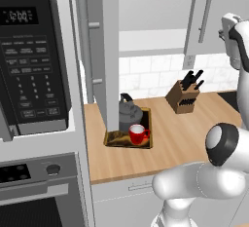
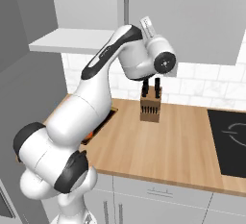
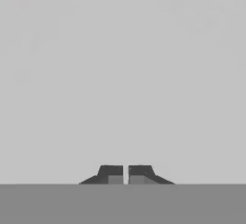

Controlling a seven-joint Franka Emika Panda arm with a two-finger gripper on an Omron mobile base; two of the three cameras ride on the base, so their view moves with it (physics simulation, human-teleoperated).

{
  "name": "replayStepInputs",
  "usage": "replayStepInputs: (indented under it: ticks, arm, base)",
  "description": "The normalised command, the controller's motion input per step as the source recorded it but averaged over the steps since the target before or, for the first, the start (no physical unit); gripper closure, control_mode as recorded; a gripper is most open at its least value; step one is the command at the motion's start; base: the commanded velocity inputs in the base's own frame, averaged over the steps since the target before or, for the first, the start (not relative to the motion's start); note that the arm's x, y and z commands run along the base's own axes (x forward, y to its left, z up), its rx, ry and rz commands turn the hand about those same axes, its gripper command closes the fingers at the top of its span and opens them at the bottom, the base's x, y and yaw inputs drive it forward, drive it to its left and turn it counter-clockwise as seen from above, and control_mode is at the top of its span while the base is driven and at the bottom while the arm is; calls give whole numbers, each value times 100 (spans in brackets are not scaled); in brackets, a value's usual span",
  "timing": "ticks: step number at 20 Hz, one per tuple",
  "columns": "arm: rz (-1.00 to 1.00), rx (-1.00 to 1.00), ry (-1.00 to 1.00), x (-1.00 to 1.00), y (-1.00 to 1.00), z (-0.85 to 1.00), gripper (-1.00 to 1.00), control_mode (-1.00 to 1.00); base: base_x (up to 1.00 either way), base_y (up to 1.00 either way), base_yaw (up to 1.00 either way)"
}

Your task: Pick the kettle from the counter and place it on the tray. Then pick the mug from the cabinet and place it on the tray. Then close the cabinet doors.

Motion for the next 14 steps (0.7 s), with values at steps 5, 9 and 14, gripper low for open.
replayStepInputs:
  ticks: [5, 9, 14]
  arm:
    - [0, 0, -10, -28, 20, 0, 100, -100]
    - [0, 0, -8, -70, 6, 0, 100, -100]
    - [-1, 0, 0, -88, 2, 10, 100, -100]
  base:
    - [0, 0, 0]
    - [0, 0, 0]
    - [0, 0, 0]
